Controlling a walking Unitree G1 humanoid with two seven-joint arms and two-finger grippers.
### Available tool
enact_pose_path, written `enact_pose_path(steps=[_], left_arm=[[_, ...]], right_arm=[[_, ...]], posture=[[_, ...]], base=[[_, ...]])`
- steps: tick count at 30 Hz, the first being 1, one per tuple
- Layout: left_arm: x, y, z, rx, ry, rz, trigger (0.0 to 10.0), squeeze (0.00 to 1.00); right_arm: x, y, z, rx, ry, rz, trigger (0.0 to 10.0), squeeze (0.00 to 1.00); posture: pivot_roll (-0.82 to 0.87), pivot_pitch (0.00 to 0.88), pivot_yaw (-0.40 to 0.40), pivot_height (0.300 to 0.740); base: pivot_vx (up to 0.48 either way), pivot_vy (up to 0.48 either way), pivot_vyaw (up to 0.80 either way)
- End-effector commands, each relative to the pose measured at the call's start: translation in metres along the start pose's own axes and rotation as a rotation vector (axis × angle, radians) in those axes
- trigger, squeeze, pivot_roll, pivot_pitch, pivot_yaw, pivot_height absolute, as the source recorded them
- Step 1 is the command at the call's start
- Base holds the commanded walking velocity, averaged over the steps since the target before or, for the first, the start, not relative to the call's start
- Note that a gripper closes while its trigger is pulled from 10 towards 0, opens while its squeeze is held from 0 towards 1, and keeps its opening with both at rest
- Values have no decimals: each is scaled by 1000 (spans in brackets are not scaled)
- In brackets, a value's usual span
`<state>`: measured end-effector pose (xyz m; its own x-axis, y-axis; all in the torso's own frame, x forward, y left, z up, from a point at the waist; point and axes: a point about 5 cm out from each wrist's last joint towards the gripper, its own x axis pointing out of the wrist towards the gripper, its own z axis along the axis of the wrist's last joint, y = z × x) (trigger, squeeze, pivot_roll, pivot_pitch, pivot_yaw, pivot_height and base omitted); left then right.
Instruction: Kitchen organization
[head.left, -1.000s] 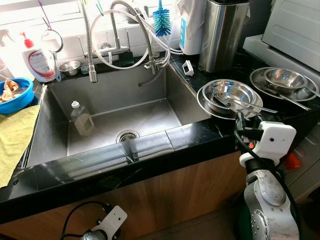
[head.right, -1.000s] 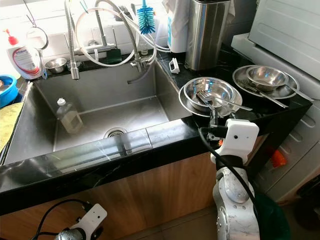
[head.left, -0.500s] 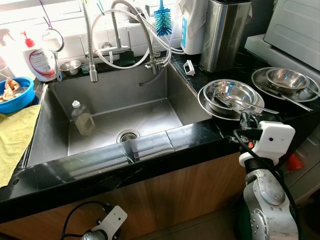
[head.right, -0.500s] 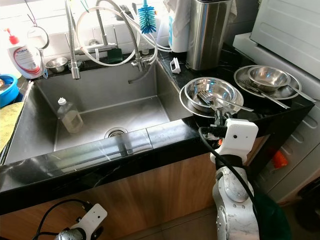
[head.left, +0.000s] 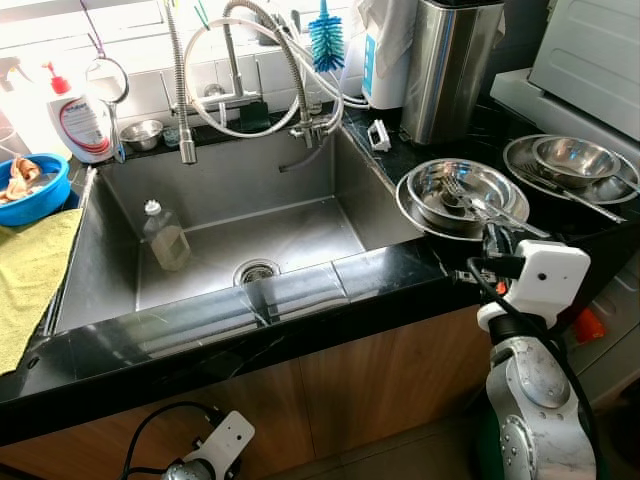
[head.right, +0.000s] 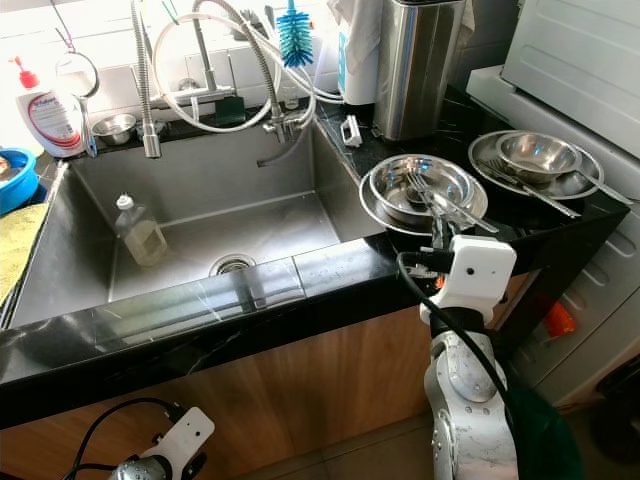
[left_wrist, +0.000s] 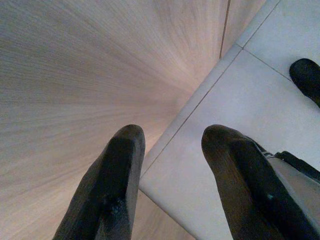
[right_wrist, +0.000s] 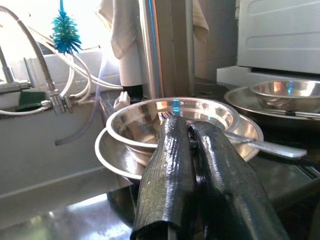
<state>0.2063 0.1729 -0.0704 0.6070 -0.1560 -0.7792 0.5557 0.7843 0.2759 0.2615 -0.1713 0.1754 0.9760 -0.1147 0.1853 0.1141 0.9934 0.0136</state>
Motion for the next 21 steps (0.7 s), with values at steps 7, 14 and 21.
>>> enact_pose_path(steps=[7, 14, 21], left_arm=[[-2, 3, -9, -6, 41, 11, 10000, 0], [-2, 2, -9, -4, 43, 10, 10000, 0], [-2, 2, -10, -4, 44, 10, 10000, 0]], right_arm=[[4, 12, 15, 60, -66, 74, 0, 0], [4, 14, 13, 61, -54, 90, 8549, 0], [3, 17, 12, 64, -44, 99, 10000, 0]], posture=[[-145, 0, 64, 740], [-145, 0, 64, 740], [-145, 0, 65, 740]], base=[[0, 0, 0], [0, 0, 0], [0, 0, 0]])
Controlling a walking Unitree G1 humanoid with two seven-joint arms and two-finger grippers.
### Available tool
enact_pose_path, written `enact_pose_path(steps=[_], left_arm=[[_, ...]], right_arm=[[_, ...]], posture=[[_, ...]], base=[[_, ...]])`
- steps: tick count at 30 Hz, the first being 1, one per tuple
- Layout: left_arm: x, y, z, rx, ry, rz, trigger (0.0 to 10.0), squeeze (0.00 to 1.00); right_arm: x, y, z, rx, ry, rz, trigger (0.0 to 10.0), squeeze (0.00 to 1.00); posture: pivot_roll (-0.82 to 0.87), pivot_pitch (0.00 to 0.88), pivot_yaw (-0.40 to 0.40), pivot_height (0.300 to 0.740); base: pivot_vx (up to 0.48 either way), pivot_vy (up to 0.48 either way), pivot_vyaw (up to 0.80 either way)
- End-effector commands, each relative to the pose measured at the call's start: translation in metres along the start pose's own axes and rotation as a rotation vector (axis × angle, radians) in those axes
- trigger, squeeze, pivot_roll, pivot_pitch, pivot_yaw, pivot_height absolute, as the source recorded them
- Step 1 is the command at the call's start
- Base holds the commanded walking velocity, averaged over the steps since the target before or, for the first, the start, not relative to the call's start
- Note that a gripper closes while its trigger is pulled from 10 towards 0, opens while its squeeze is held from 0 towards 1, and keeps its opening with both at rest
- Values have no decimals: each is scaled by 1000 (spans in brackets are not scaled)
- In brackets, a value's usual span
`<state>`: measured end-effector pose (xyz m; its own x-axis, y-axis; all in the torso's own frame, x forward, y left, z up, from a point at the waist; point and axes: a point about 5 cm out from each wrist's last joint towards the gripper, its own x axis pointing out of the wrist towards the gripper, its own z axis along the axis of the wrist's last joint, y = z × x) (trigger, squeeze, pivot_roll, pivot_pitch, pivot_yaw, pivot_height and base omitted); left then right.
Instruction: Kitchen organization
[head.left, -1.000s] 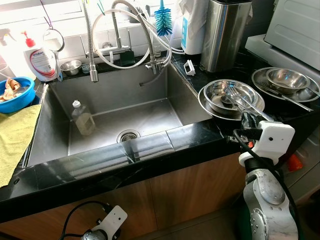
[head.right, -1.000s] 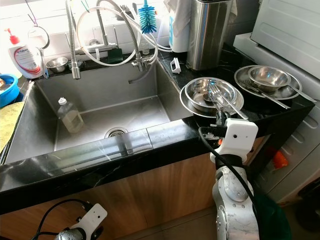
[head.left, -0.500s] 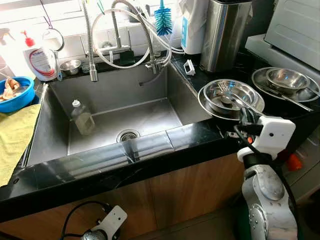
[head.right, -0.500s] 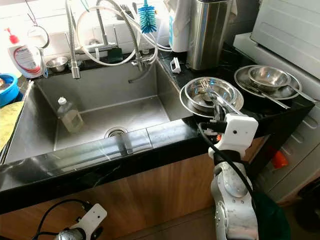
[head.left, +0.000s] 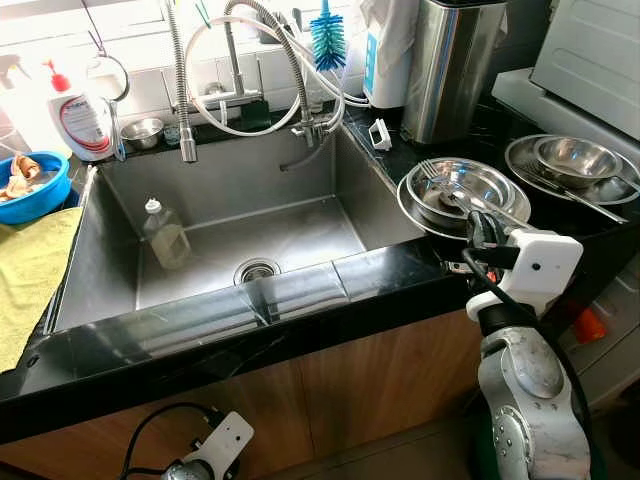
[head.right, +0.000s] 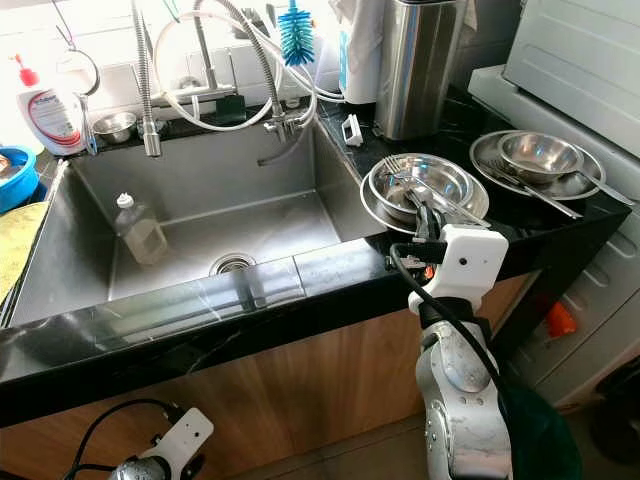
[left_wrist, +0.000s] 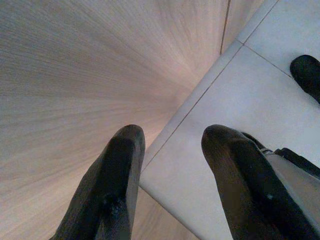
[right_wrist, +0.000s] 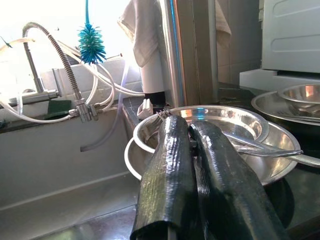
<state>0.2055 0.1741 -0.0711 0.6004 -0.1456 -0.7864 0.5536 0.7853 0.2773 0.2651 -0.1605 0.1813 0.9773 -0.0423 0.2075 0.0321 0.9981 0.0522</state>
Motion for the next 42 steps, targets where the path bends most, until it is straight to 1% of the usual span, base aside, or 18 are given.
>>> enact_pose_path(steps=[1, 4, 6, 7, 10, 14, 17, 25, 38, 40, 42], left_arm=[[-2, 2, -8, -3, 30, 7, 10000, 0], [-2, 2, -8, -2, 30, 8, 10000, 0], [-2, 3, -8, -3, 29, 9, 10000, 0], [-2, 3, -8, -3, 29, 9, 10000, 0], [-2, 4, -7, -1, 26, 9, 10000, 0], [-2, 4, -5, -3, 20, 10, 10000, 0], [-2, 5, -5, -5, 19, 11, 10000, 0], [-1, 5, -5, -6, 19, 11, 10000, 0], [-1, 6, -3, -7, 13, 13, 10000, 0], [-1, 6, -3, -6, 13, 15, 10000, 0], [-1, 6, -3, -7, 13, 16, 10000, 0]], right_arm=[[1, 7, 7, 12, -24, 29, 10000, 0], [1, 10, 7, 46, -23, 28, 10000, 0], [0, 13, 7, 120, -15, 6, 10000, 0], [0, 13, 7, 120, -15, 6, 10000, 0], [-1, 17, 6, 160, -1, -6, 10000, 0], [1, 23, 9, 228, 0, -13, 10000, 0], [2, 26, 12, 240, -6, -7, 10000, 0], [5, 32, 29, 252, -53, 16, 10000, 0], [6, 36, 32, 262, -56, 40, 10000, 0], [9, 40, 36, 242, -70, 94, 10000, 0], [11, 42, 36, 224, -62, 133, 10000, 0]], posture=[[-144, 0, 65, 740], [-142, 0, 64, 740], [-141, 0, 64, 740], [-141, 0, 64, 740], [-145, 0, 66, 740], [-142, 0, 64, 740], [-143, 0, 64, 740], [-144, 0, 65, 740], [-144, 0, 66, 740], [-145, 0, 67, 740], [-145, 0, 68, 740]], base=[[0, 0, 0], [0, 0, 0], [0, 0, 0], [0, 0, 0], [0, 0, 0], [0, 0, 0], [0, 0, 0], [0, 0, 0], [0, 0, 0], [0, 0, 0], [0, 0, 0]])
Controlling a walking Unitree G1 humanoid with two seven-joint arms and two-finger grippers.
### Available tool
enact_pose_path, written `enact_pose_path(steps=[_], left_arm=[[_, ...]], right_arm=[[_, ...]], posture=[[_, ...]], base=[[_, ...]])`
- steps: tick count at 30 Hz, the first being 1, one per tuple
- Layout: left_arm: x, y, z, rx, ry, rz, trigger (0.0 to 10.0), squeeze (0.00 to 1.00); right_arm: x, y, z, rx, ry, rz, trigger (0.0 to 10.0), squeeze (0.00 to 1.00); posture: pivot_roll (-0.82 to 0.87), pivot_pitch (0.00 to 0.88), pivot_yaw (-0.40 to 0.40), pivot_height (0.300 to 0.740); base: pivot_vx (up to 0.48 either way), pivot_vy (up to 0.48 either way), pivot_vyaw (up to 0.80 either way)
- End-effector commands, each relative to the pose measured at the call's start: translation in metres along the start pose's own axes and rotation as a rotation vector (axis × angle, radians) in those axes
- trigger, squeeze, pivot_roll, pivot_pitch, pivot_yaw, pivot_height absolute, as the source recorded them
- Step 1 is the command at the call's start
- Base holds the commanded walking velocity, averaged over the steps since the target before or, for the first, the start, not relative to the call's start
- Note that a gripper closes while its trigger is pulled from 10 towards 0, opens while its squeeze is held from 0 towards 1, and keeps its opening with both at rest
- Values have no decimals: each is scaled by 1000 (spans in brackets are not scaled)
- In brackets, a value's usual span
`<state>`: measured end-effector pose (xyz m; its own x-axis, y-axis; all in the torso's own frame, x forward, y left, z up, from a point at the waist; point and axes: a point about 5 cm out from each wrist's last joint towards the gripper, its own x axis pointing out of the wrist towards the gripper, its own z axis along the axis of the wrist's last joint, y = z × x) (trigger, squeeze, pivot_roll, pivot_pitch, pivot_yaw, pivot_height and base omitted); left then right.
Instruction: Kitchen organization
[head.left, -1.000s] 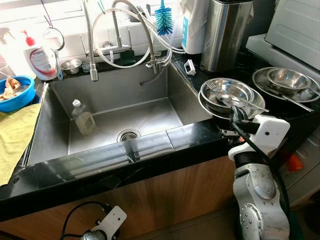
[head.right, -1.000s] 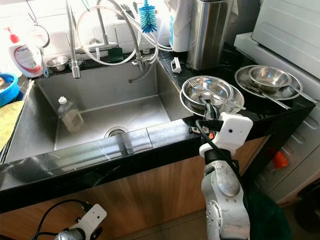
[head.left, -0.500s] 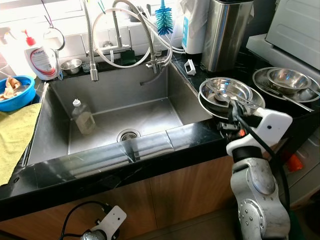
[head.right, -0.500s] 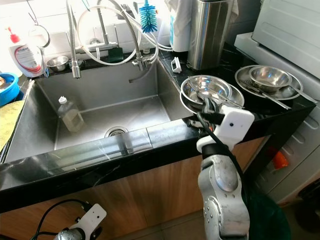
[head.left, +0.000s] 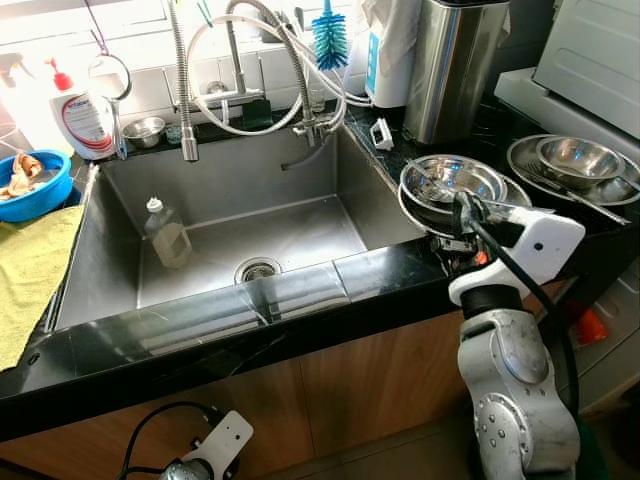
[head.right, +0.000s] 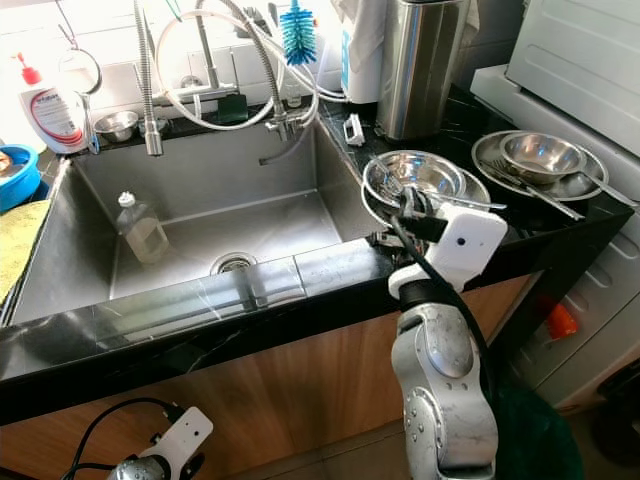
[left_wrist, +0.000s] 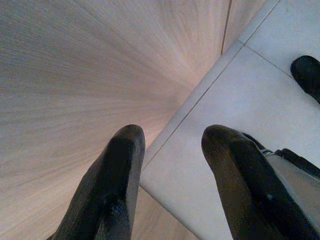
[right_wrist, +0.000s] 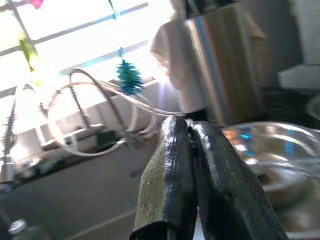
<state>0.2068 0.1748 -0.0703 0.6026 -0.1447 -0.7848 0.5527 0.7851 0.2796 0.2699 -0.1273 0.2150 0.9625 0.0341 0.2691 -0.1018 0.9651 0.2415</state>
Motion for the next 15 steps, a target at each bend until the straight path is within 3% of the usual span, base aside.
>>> enact_pose_path(steps=[1, 8, 11, 15], left_arm=[[-1, 5, -5, -9, 16, 13, 10000, 0], [-2, 4, -7, -12, 24, 12, 10000, 0], [-2, 3, -7, -13, 26, 10, 10000, 0], [-1, 2, -6, -15, 26, 10, 10000, 0]], right_arm=[[2, 9, 2, -27, 13, 78, 10000, 0], [8, -1, -22, -178, 209, 136, 10000, 0], [13, -4, -33, -264, 296, 245, 10000, 0], [24, -12, -37, -325, 324, 285, 10000, 0]], posture=[[-145, 0, 68, 740], [-149, 0, 71, 740], [-150, 0, 71, 740], [-145, 0, 69, 740]], base=[[0, 0, 0], [0, 0, 0], [0, 0, 0], [0, 0, 0]])
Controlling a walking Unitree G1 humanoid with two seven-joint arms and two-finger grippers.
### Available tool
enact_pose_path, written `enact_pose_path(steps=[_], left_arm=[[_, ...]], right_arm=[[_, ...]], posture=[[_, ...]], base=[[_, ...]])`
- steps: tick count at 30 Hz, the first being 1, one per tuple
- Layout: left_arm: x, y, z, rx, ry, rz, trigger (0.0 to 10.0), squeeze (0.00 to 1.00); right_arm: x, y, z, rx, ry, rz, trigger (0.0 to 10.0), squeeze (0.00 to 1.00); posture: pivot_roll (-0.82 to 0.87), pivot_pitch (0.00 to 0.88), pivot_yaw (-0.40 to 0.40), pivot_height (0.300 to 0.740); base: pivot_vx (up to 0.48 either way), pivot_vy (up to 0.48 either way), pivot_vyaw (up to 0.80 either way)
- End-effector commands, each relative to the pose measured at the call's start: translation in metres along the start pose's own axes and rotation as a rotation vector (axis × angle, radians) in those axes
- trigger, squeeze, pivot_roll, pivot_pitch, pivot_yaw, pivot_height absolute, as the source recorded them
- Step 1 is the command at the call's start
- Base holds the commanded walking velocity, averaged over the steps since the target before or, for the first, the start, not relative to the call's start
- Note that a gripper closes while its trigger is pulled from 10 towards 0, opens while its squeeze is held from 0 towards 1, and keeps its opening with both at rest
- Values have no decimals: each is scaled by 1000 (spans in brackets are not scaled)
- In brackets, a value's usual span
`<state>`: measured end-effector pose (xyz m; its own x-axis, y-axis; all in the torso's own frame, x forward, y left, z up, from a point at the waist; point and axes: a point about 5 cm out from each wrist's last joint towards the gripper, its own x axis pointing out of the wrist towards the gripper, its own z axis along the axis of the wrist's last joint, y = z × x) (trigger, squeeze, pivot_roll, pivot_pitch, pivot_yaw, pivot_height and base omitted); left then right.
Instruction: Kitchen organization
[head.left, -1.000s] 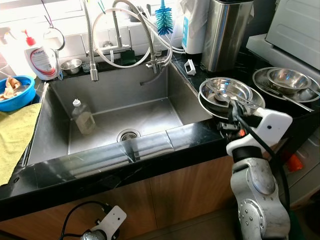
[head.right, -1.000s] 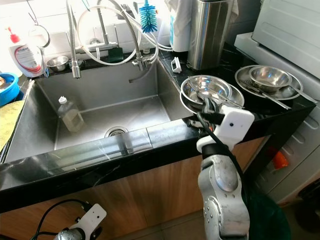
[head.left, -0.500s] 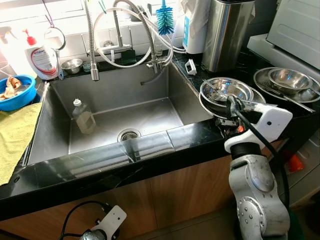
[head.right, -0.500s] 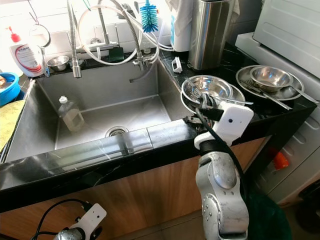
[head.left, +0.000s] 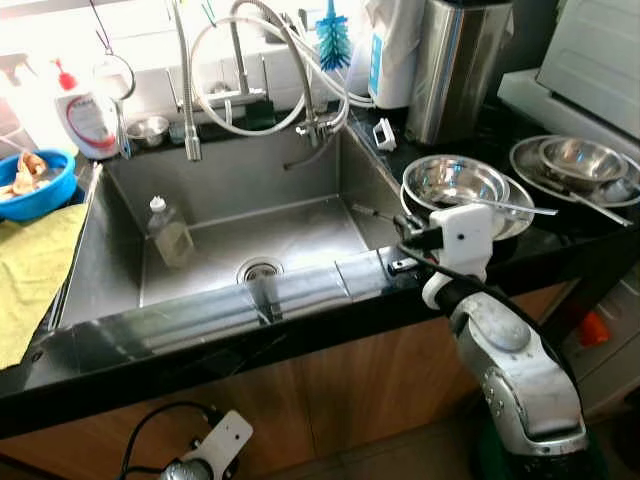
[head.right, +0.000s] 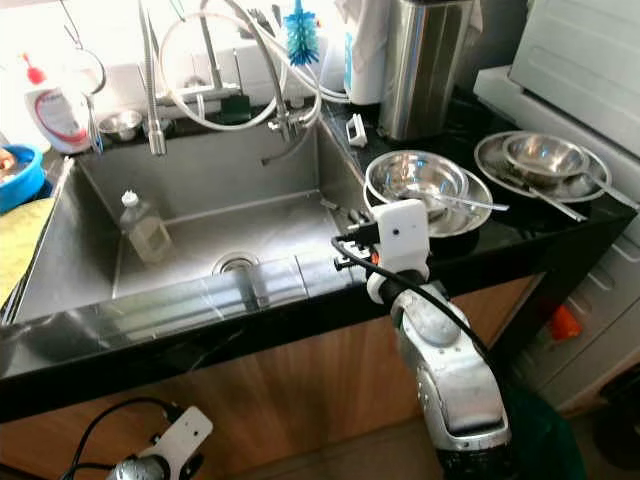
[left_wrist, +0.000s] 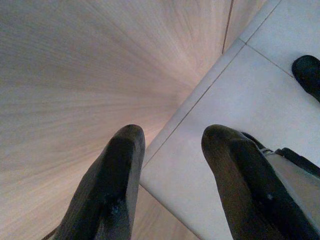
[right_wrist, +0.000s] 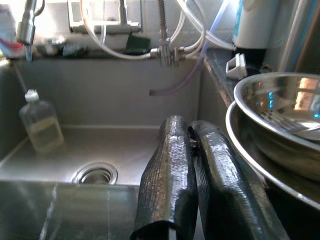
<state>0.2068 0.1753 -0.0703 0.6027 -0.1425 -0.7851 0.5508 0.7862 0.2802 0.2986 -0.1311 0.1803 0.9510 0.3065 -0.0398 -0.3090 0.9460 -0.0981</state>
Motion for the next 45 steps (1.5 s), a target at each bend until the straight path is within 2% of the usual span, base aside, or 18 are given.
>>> enact_pose_path(steps=[1, 4, 12, 24, 25, 26, 27, 28, 32, 34, 36, 40, 41, 42, 43, 45], left_arm=[[-1, 2, -6, -14, 25, 9, 10000, 0], [-1, 1, -6, -16, 25, 10, 10000, 0], [-1, 1, -6, -17, 27, 11, 10000, 0], [-2, 1, -8, -18, 28, 12, 10000, 0], [-2, 1, -8, -19, 30, 12, 10000, 0], [-2, 1, -9, -19, 31, 12, 10000, 0], [-2, 1, -9, -20, 32, 12, 10000, 0], [-2, 1, -10, -21, 34, 13, 10000, 0], [-3, 2, -11, -23, 38, 15, 10000, 0], [-3, 2, -12, -23, 39, 16, 10000, 0], [-3, 2, -13, -19, 41, 15, 10000, 0], [-3, 1, -13, -14, 41, 12, 10000, 0], [-3, 1, -13, -11, 39, 10, 10000, 0], [-3, 1, -13, -10, 39, 9, 10000, 0], [-3, 1, -13, -9, 38, 8, 10000, 0], [-4, 0, -14, -7, 39, 7, 10000, 0]], right_arm=[[8, -1, 4, -18, -6, 35, 10000, 0], [19, -9, 4, -44, 3, 54, 10000, 0], [31, -20, 6, -34, -6, 56, 10000, 0], [36, -20, 6, -15, -36, 82, 10000, 0], [37, -19, 5, -11, -37, 86, 10000, 380], [37, -18, 5, -11, -38, 87, 10000, 380], [38, -17, 5, -9, -38, 89, 10000, 576], [38, -16, 4, -9, -39, 92, 10000, 678], [39, -14, 4, -9, -37, 99, 10000, 678], [39, -13, 4, -8, -37, 92, 10000, 655], [39, -12, 5, -6, -44, 87, 10000, 588], [38, -11, 6, -6, -53, 82, 10000, 612], [37, -11, 6, -13, -57, 72, 10000, 412], [37, -11, 7, -16, -59, 67, 10000, 412], [36, -11, 7, -17, -64, 55, 10000, 0], [33, -12, 8, -13, -78, 27, 10000, 0]], posture=[[-145, 0, 69, 740], [-142, 0, 68, 740], [-135, 0, 68, 740], [-127, 0, 62, 740], [-126, 0, 62, 740], [-126, 0, 62, 740], [-126, 0, 62, 740], [-123, 0, 60, 740], [-119, 0, 59, 740], [-121, 0, 60, 740], [-124, 0, 63, 740], [-126, 0, 67, 740], [-128, 0, 68, 740], [-128, 0, 68, 740], [-130, 0, 70, 740], [-130, 0, 71, 740]], base=[[0, 0, 0], [0, 0, 0], [0, 0, 0], [0, 0, 0], [0, 0, 0], [0, 0, 0], [0, 0, 0], [0, 0, 0], [0, 0, 0], [0, 0, 0], [0, 0, 0], [0, 0, 0], [0, 0, 0], [0, 0, 0], [0, 0, 0], [0, 0, 0]])
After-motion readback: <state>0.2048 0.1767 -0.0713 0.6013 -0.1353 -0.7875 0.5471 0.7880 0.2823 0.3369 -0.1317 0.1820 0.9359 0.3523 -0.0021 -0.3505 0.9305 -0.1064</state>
